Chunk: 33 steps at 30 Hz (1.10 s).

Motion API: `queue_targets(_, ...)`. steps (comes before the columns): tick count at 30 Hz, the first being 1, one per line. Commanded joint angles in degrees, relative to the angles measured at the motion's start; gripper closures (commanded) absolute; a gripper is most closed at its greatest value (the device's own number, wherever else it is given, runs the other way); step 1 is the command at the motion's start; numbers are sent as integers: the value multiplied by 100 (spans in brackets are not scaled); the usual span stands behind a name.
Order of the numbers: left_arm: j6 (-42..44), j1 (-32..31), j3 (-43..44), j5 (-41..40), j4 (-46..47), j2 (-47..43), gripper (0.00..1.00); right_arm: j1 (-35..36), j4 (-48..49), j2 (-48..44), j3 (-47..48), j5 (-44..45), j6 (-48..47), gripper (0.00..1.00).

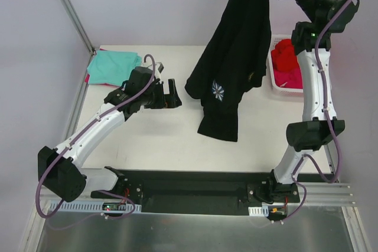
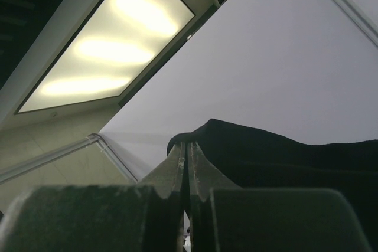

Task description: Fold and stack the t-shirts

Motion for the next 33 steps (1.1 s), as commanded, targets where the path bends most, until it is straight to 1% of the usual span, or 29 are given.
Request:
queue_targets(1,-234,10,-640,283,1701,-481,1,-25,773,-830,-325,-111,162,100)
queue_targets(2,-279,10,-745,283,1956,-542,1,-34,747,-935,-404,-137,109,100)
queue_targets(5,-595,-77,-1333,143,3124,-708,1,-25,677,-1068,-772,-208,-75,100)
queue_targets(6,-682,-234,-1666,-5,3658,-779,1,-25,616,-1216,-982,-243,-311,100)
queue_targets(7,-727,-314,-1817,-381,3846,-841,1,-25,302,-1304,-1080,-278,-513,100)
queue_targets(9,-762,-534,-2082,-621,4163,-920,1,10,-269,-1593,-1230,-409,-1092,100)
queue_targets(10,-780,-796,-2100,-883,4286,-903,1,10,-708,-1656,-1283,-436,-1539,100)
queue_targets(13,-797,-1324,-2021,-1139,4463,-684,1,19,-1474,-1902,-1370,-419,-2392,100)
queue_targets(14,-798,-1665,-1908,-1349,4472,-544,1,19,-1781,-1973,-1476,-366,-2709,99)
queue_targets(15,-789,-1860,-1863,-1456,4489,-490,1,19,-2193,-2043,-1485,-227,-3078,100)
queue_targets(16,-780,-2010,-1828,-1553,4524,-455,1,19,-3067,-2218,-1485,-104,-3969,99)
queue_targets(17,-797,-2211,-1801,-1649,4585,-411,1,45,-3520,-2272,-1337,46,-4352,100)
queue_targets(19,-885,-2275,-1792,-1650,4630,-419,1,71,-4302,-2290,-1100,406,-4986,99)
queue_targets(20,-894,-2336,-1792,-1650,4647,-463,1,80,-4472,-2272,-968,503,-5363,99)
queue_targets(22,-850,-2380,-1775,-1615,4630,-516,1,72,-4666,-2324,-975,811,-5699,100)
queue_targets(23,-833,-2406,-1766,-1615,4613,-525,1,71,-4719,-2351,-993,986,-6058,100)
queue_targets(26,-806,-2468,-1783,-1659,4507,-595,1,80,-4948,-2421,-1011,1128,-6429,100)
queue_targets(29,-841,-2643,-1853,-1948,4463,-622,1,98,-5115,-2483,-1046,1189,-6509,100)
queue_targets(30,-859,-2818,-1845,-2071,4411,-595,1,98,-5220,-2509,-1098,1233,-6623,99)
queue_targets(31,-885,-2942,-1827,-2455,4375,-499,1,115,-5221,-2553,-1151,1260,-6650,100)
queue_targets(33,-973,-3135,-1679,-2765,4314,-297,1,150,-5212,-2667,-1256,1295,-6694,99)
